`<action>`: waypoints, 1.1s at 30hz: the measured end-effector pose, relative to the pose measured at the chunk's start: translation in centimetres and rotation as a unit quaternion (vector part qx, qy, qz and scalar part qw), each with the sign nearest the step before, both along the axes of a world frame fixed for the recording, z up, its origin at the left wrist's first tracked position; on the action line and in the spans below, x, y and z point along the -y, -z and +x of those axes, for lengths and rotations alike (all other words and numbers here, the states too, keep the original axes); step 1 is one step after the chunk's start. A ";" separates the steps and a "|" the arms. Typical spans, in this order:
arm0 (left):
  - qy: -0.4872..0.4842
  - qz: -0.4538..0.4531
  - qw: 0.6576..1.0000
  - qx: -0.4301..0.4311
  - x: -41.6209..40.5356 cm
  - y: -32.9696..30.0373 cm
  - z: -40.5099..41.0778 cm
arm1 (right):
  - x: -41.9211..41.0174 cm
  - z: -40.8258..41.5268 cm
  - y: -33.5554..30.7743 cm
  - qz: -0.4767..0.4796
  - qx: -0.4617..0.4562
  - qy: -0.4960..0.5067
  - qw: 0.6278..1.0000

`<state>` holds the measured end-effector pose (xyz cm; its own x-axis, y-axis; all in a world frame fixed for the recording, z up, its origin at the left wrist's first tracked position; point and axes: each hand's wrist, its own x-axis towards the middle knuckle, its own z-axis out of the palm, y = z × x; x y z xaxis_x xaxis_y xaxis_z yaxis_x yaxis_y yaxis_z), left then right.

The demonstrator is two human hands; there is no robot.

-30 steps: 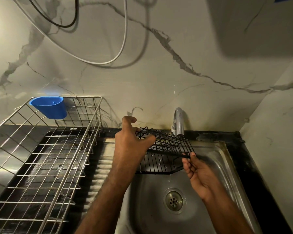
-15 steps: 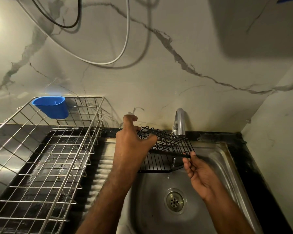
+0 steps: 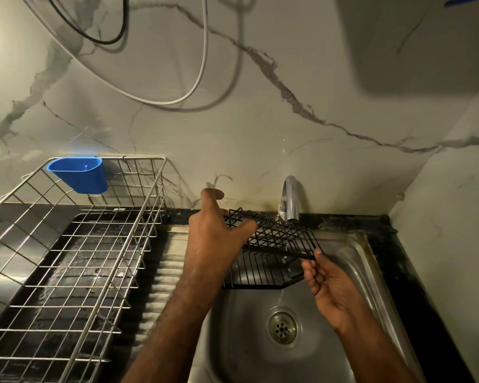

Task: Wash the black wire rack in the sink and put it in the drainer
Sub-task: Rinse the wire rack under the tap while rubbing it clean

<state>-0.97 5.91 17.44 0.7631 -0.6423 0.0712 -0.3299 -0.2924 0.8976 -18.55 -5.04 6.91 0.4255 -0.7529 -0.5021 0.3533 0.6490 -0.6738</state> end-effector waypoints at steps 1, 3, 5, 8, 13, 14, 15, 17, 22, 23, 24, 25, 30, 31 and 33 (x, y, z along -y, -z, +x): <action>0.002 0.000 1.000 0.000 0.0 -0.1 -0.1 | 0.0 -0.1 0.0 0.001 0.002 0.000 1.000; 0.005 0.001 1.000 0.002 0.1 -0.2 -0.2 | -0.1 -0.2 0.0 0.002 0.007 0.000 1.000; 0.006 0.002 1.000 0.010 0.2 -0.4 -0.4 | -0.1 -0.3 0.0 0.006 0.008 0.001 1.000; 0.010 0.014 0.999 0.030 0.4 -0.7 -0.6 | -0.1 -0.2 0.1 0.016 0.009 0.003 1.000; 0.012 0.036 0.998 0.058 0.8 -1.0 -0.7 | -0.1 0.0 0.0 0.025 0.010 0.002 1.000; 0.011 0.038 0.997 0.060 0.8 -1.0 -0.7 | -0.1 0.0 0.0 0.025 0.010 0.002 1.000; 0.010 0.039 0.997 0.061 0.8 -1.0 -0.7 | 0.0 0.0 -0.1 0.024 0.011 0.002 1.000; 0.008 0.041 0.997 0.062 0.8 -1.0 -0.7 | 0.0 0.0 -0.1 0.023 0.013 0.003 1.000; 0.010 0.049 0.996 0.074 1.0 -1.0 -0.6 | 0.1 0.0 -0.2 0.018 0.011 0.003 1.000; 0.011 0.050 0.996 0.078 1.0 -1.0 -0.6 | 0.1 0.0 -0.2 0.017 0.010 0.003 1.000; 0.012 0.051 0.995 0.080 1.0 -1.0 -0.6 | 0.1 0.0 -0.3 0.014 0.009 0.001 1.000; 0.014 0.052 0.995 0.081 1.0 -1.0 -0.5 | 0.0 0.1 -0.3 0.012 0.008 -0.001 1.000; 0.020 0.067 0.995 0.067 0.8 -1.1 -0.4 | 0.1 -0.2 -0.3 -0.014 -0.004 0.001 1.000; 0.019 0.069 0.995 0.062 0.7 -1.1 -0.4 | 0.1 -0.2 -0.3 -0.017 -0.006 0.002 1.000; 0.020 0.073 0.996 0.055 0.6 -1.1 -0.4 | 0.1 -0.3 -0.4 -0.017 -0.008 0.003 1.000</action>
<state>-1.37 5.34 18.57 0.7294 -0.6818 0.0560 -0.4375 -0.4020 0.8044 -18.81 -5.17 7.34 0.4130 -0.7719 -0.4832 0.3465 0.6239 -0.7005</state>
